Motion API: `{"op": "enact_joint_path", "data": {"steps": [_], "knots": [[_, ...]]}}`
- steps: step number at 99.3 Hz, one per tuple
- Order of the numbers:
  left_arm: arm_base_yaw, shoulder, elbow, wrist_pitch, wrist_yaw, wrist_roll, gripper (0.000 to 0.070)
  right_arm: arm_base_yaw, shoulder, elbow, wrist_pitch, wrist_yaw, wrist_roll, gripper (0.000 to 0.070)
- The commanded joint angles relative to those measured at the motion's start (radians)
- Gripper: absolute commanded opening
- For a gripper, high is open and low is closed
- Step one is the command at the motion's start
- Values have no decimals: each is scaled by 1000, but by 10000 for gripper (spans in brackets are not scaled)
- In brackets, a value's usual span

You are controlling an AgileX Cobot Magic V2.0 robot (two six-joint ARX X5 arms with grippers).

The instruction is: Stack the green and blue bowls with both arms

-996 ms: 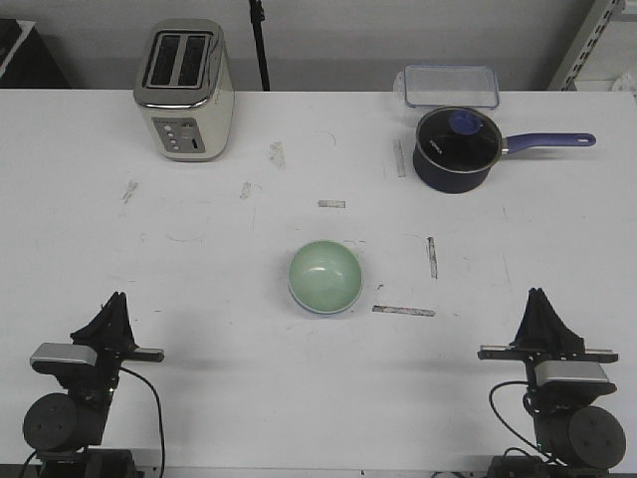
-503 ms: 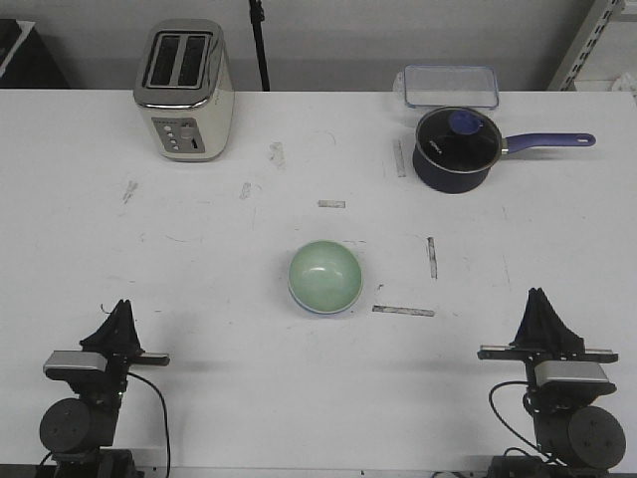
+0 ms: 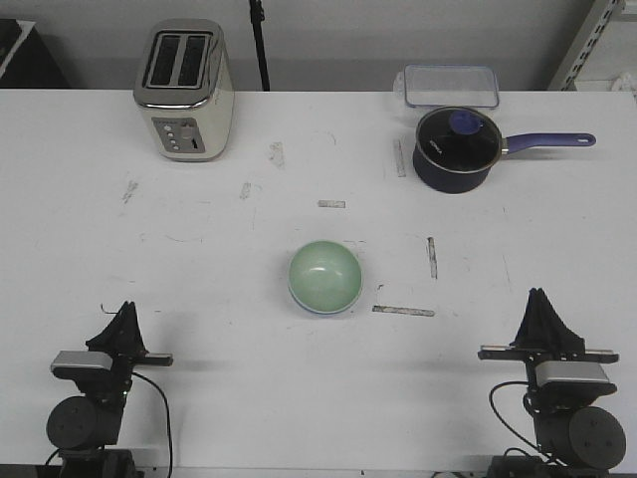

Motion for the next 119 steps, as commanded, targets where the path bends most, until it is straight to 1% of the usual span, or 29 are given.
{"op": "enact_joint_path", "data": {"steps": [1,94,103,119], "knots": [[0,-2,-22,13,-4,5,1,0,-3,1,11,0,10,15],[0,-2,-22,13,-4,5,1,0,-3,1,11,0,9,15],[0,-2,-22,13,-4,5,1,1,-30,-15,1,0,3,15],[0,-2,-22,13,-4,5,1,24,-100,-115,54,-7,2,15]]}}
